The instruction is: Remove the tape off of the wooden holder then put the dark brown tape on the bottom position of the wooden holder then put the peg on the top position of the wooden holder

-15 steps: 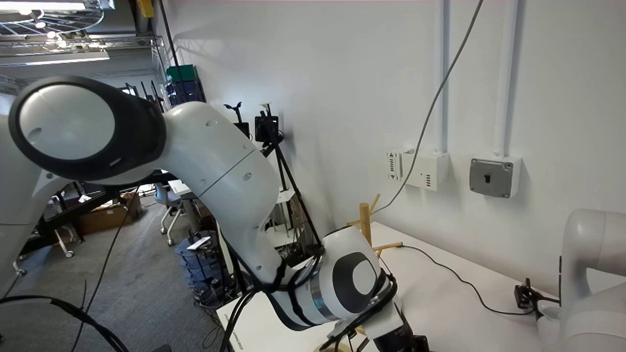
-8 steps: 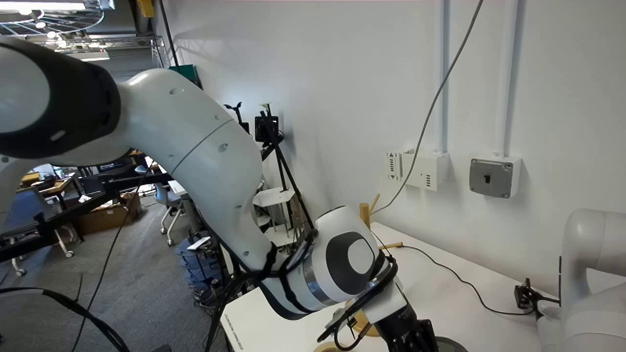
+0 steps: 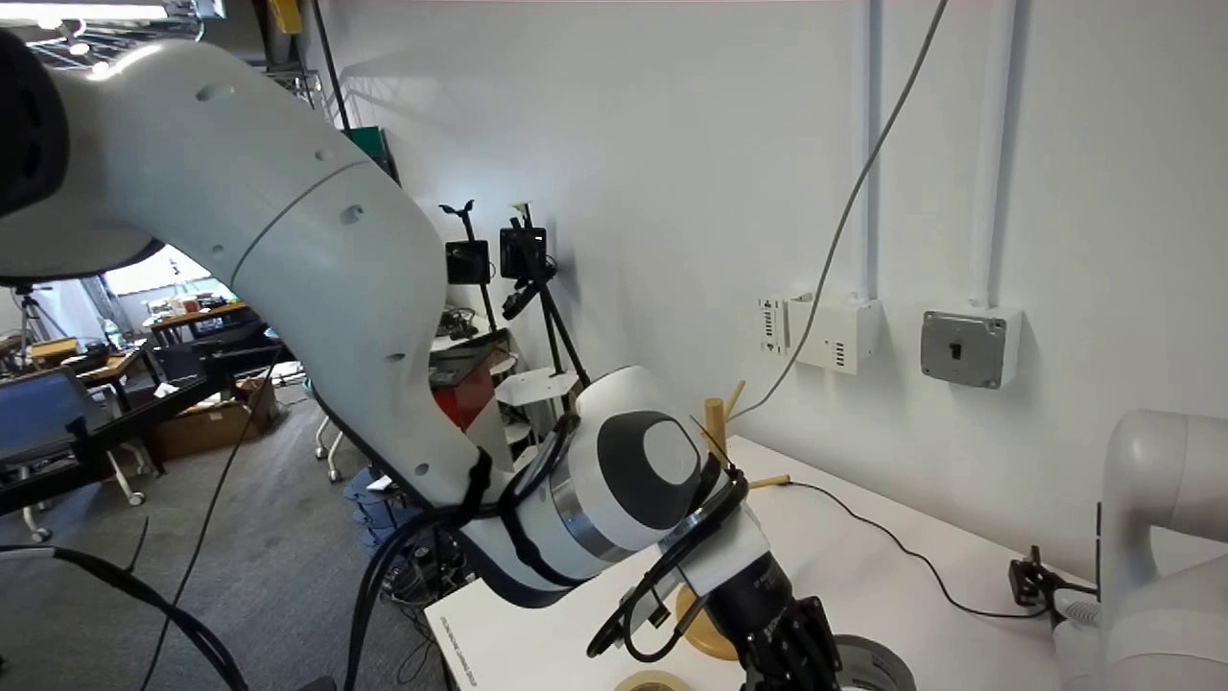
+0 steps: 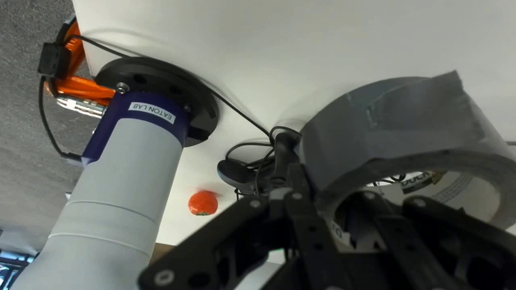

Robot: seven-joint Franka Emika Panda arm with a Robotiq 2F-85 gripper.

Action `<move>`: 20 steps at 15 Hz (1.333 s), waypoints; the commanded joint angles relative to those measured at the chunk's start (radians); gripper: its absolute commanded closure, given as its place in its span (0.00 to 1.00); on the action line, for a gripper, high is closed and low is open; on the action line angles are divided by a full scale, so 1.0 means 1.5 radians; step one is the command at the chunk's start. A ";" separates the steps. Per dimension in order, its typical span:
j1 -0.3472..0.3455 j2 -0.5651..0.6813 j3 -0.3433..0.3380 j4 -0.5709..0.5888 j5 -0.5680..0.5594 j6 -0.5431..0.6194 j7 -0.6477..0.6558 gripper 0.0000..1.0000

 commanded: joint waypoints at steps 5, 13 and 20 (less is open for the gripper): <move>-0.095 -0.169 0.092 -0.107 -0.061 -0.008 -0.055 0.95; -0.158 -0.218 0.149 -0.159 0.020 0.042 -0.187 0.95; -0.157 -0.220 0.140 -0.179 0.071 0.121 -0.260 0.95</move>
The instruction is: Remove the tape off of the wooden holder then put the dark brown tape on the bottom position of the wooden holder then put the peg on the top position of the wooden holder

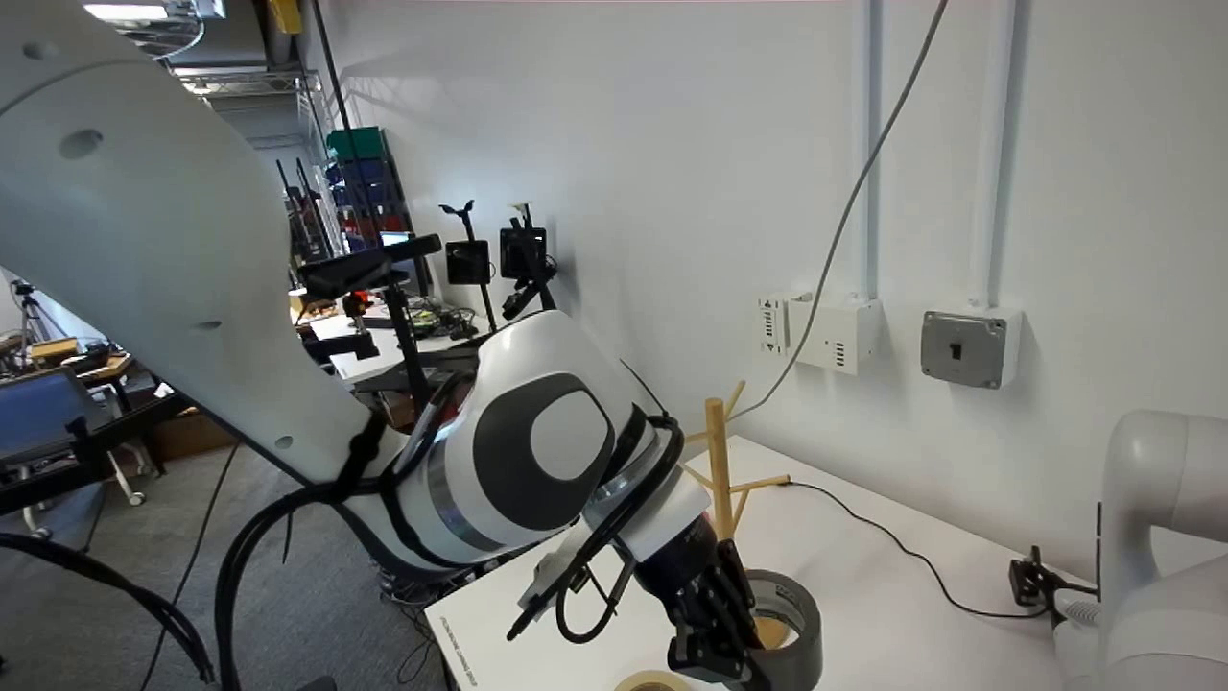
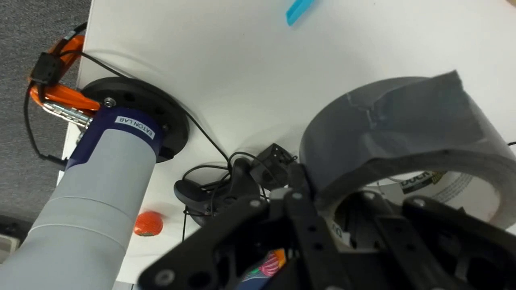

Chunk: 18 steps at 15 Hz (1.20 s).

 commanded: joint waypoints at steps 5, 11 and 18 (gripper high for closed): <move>0.033 0.023 0.025 -0.018 -0.017 0.070 0.028 0.95; 0.039 0.035 0.046 -0.019 0.002 0.052 0.004 0.81; 0.037 0.035 0.043 -0.018 0.002 0.052 0.004 0.81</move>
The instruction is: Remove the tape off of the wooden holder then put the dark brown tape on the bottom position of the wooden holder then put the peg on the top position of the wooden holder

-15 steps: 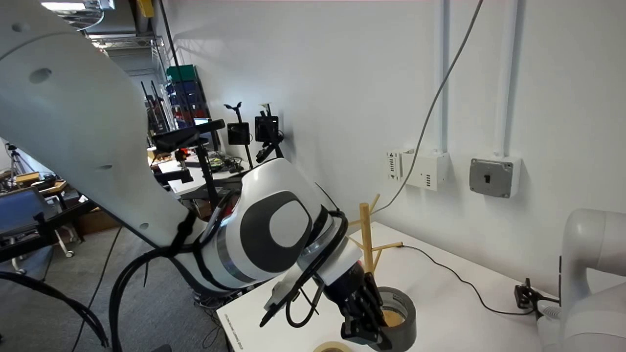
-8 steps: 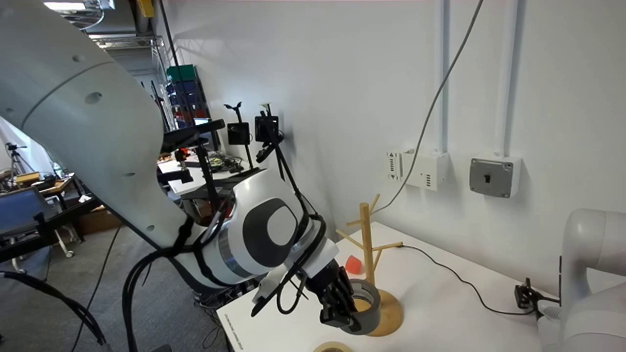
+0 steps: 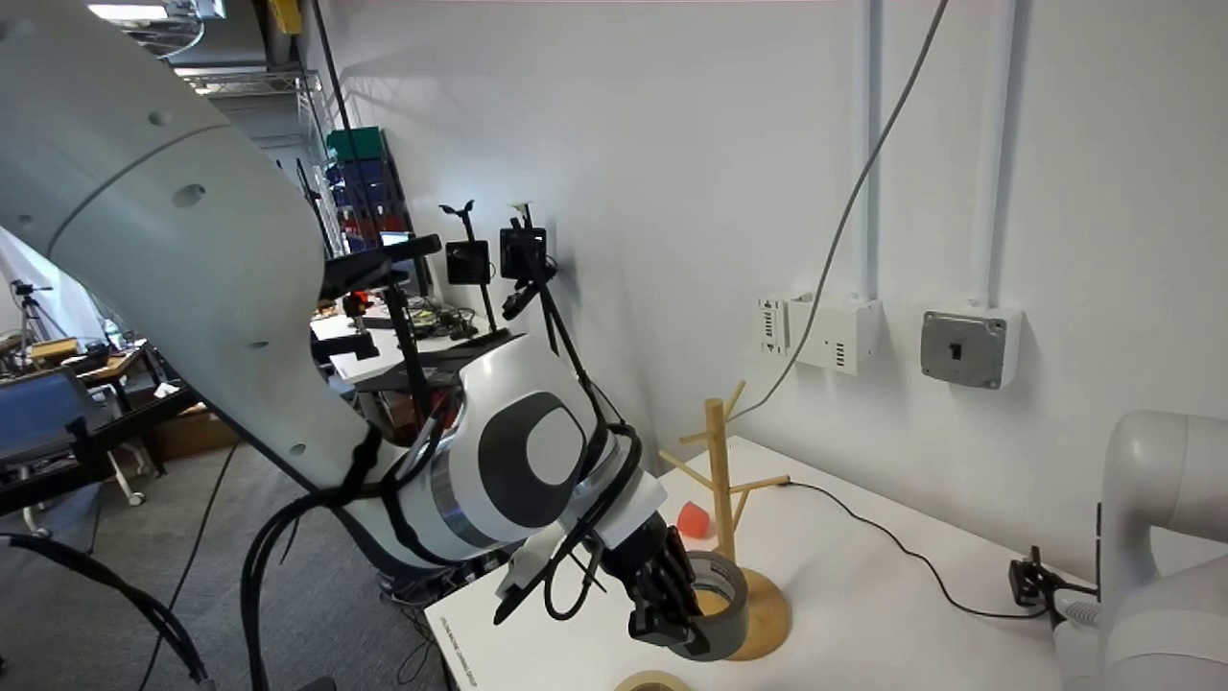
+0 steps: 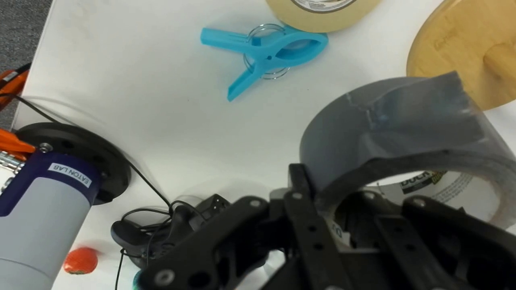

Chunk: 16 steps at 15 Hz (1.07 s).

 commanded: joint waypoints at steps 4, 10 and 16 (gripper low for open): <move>0.007 0.005 -0.006 0.009 -0.036 0.018 0.035 0.95; 0.029 0.018 -0.009 0.036 -0.166 0.067 0.184 0.95; 0.044 0.062 -0.009 0.061 -0.277 0.064 0.305 0.95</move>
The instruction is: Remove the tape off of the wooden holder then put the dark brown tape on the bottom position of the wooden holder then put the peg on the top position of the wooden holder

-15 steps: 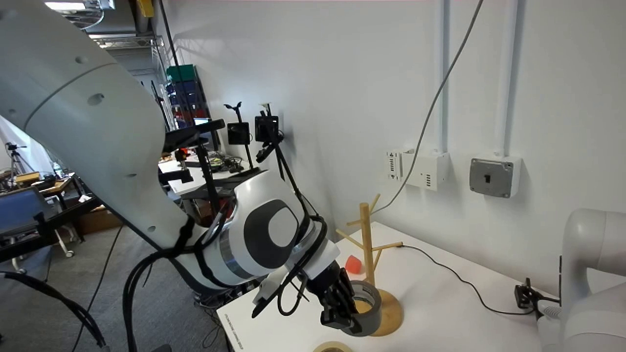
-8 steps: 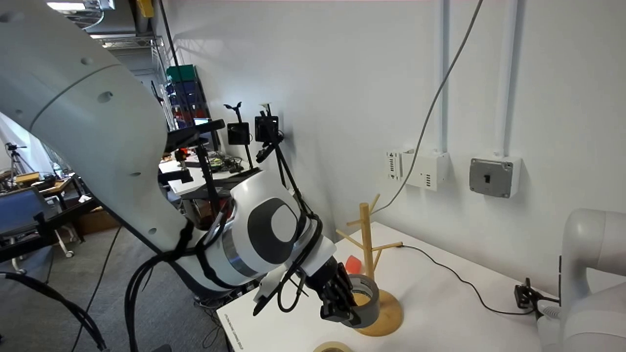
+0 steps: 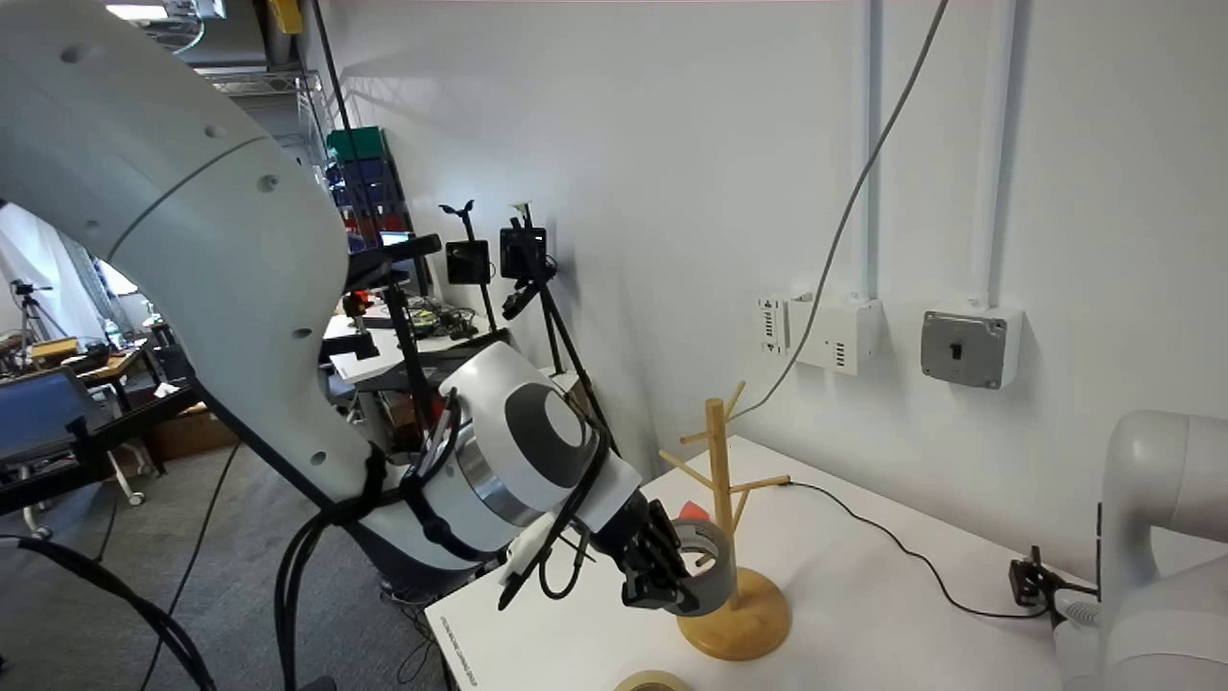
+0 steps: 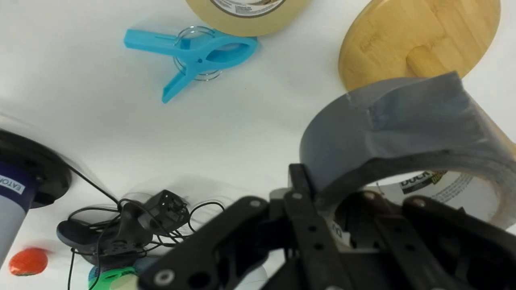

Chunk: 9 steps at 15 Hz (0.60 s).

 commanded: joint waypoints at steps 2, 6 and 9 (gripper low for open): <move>0.010 0.048 -0.010 0.033 -0.087 0.013 0.090 0.95; 0.012 0.070 -0.005 0.058 -0.133 0.013 0.145 0.95; 0.014 0.082 -0.001 0.070 -0.155 0.015 0.172 0.95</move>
